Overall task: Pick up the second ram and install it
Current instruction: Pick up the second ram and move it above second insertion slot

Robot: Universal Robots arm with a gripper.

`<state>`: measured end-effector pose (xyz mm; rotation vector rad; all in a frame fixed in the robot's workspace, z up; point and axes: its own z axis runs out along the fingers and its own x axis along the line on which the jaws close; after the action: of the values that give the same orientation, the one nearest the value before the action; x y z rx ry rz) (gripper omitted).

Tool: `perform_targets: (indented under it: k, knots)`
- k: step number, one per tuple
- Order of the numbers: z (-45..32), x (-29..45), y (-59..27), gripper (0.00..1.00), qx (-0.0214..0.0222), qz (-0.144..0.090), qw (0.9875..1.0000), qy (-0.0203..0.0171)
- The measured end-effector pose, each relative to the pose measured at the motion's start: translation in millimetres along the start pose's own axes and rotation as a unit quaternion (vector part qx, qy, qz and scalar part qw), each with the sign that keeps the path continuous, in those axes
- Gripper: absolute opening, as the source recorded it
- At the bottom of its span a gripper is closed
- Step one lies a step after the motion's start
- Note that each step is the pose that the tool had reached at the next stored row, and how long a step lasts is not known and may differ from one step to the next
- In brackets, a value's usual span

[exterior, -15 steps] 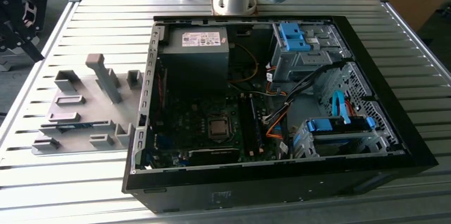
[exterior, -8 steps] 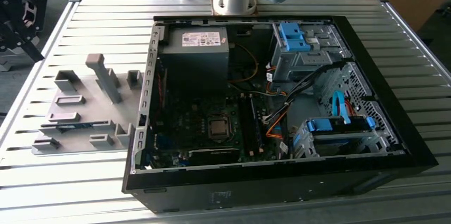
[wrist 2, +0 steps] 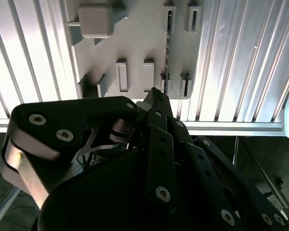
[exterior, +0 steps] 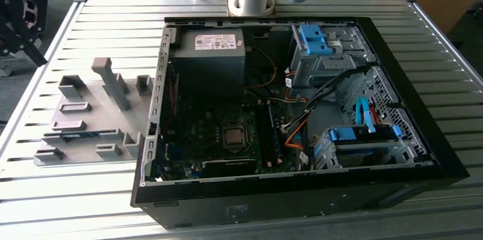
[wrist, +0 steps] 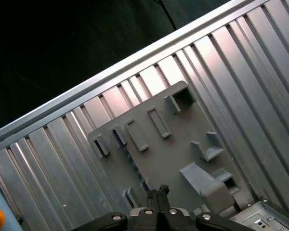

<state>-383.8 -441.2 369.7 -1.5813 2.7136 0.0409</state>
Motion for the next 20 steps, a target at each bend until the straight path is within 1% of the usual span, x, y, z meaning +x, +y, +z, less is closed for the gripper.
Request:
perform_targets:
  k: [3, 5, 7, 10, 13, 15, 17, 20]
  knots:
    - [0.3, 0.0, 0.0, 0.1, -0.0003, -0.027, 0.9996, 0.0006]
    - [0.6, 0.0, 0.0, 0.1, -0.0006, -0.045, 0.999, 0.0011]
    - [0.9, 0.0, 0.0, 0.1, -0.0009, -0.063, 0.998, 0.0015]
    - [1.7, 0.0, 0.0, 0.1, -0.0012, -0.09, 0.9959, 0.002]
    - [2.6, 0.1, 0.0, 0.1, -0.0016, -0.118, 0.993, 0.0026]
    - [3.0, 0.1, 0.0, 0.1, -0.0019, -0.136, 0.9908, 0.0031]
    - [3.5, 0.1, 0.0, 0.1, -0.0021, -0.154, 0.9881, 0.0034]
    - [4.5, 0.1, 0.0, 0.1, -0.0024, -0.18, 0.9836, 0.004]
